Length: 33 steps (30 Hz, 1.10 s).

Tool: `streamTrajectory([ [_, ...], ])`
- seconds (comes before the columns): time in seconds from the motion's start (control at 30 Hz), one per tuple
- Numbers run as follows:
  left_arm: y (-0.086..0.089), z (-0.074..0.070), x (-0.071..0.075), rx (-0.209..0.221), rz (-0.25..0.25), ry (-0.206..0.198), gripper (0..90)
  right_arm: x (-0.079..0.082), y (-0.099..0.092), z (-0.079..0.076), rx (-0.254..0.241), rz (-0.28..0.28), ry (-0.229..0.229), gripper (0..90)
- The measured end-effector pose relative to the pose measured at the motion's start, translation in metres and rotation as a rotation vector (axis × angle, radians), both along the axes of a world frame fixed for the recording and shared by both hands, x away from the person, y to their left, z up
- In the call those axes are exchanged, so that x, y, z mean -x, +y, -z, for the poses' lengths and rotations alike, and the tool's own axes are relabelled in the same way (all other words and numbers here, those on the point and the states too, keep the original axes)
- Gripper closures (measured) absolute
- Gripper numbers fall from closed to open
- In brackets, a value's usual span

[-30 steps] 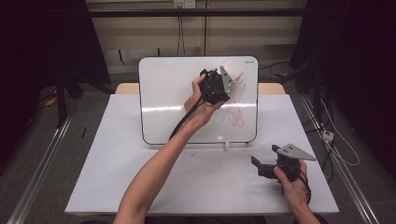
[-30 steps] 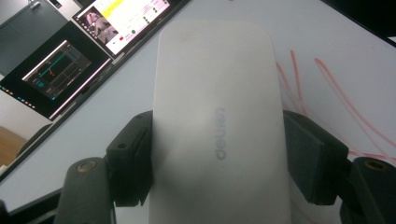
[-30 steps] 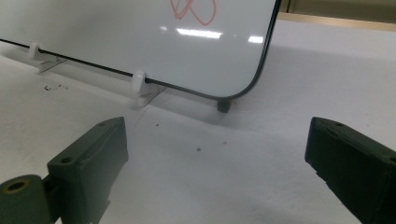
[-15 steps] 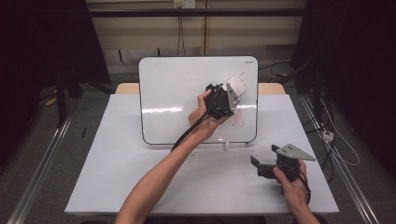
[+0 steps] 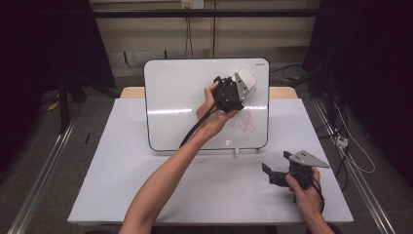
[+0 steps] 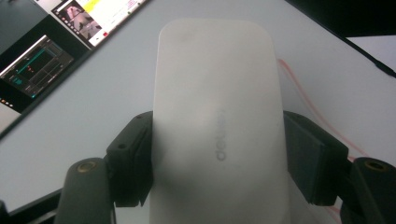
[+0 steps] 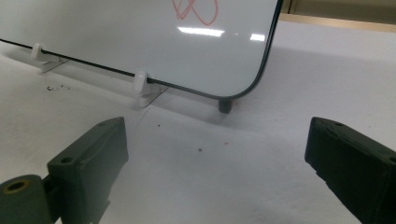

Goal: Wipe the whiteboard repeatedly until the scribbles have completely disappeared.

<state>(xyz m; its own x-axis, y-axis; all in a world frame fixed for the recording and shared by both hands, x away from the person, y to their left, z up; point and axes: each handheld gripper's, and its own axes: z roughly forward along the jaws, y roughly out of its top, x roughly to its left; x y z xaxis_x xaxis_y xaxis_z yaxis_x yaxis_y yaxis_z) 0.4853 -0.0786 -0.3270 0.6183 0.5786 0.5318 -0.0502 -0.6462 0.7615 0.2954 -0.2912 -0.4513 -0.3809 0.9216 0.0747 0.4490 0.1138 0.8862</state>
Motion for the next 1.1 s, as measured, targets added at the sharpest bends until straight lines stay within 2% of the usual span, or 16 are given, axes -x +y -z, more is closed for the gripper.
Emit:
streamTrajectory([
  [0.17,-0.009,-0.018,-0.011,0.011,-0.037,0.014,31.2,-0.001,0.0,0.0,-0.006,0.001,0.002,6.1],
  [0.3,-0.01,-0.018,-0.014,0.006,-0.037,0.011,31.1,0.0,-0.001,0.0,-0.012,0.001,0.001,6.2],
  [0.5,-0.013,-0.016,-0.011,-0.011,-0.044,-0.003,31.2,-0.001,0.0,0.0,-0.009,0.0,0.007,6.1],
  [0.63,-0.016,-0.012,-0.009,-0.012,-0.041,0.002,31.1,0.0,0.001,0.0,-0.008,-0.003,0.007,6.1],
  [0.73,-0.021,-0.007,-0.006,-0.047,-0.029,-0.006,31.1,0.0,0.001,0.0,-0.013,-0.004,0.006,6.2],
  [0.8,-0.022,-0.006,-0.004,-0.049,-0.025,-0.003,31.1,-0.001,0.0,0.0,-0.012,-0.002,0.005,6.2],
  [1.0,-0.029,0.015,0.014,-0.087,0.005,-0.002,31.1,0.0,0.001,0.0,-0.013,-0.004,0.006,6.1],
  [1.07,-0.03,0.024,0.022,-0.074,0.009,-0.001,31.1,-0.001,0.001,0.0,-0.011,-0.004,0.006,6.1],
  [1.1,-0.031,0.028,0.026,-0.088,0.015,-0.005,31.1,0.0,0.001,0.0,-0.011,-0.001,0.006,6.1],
])
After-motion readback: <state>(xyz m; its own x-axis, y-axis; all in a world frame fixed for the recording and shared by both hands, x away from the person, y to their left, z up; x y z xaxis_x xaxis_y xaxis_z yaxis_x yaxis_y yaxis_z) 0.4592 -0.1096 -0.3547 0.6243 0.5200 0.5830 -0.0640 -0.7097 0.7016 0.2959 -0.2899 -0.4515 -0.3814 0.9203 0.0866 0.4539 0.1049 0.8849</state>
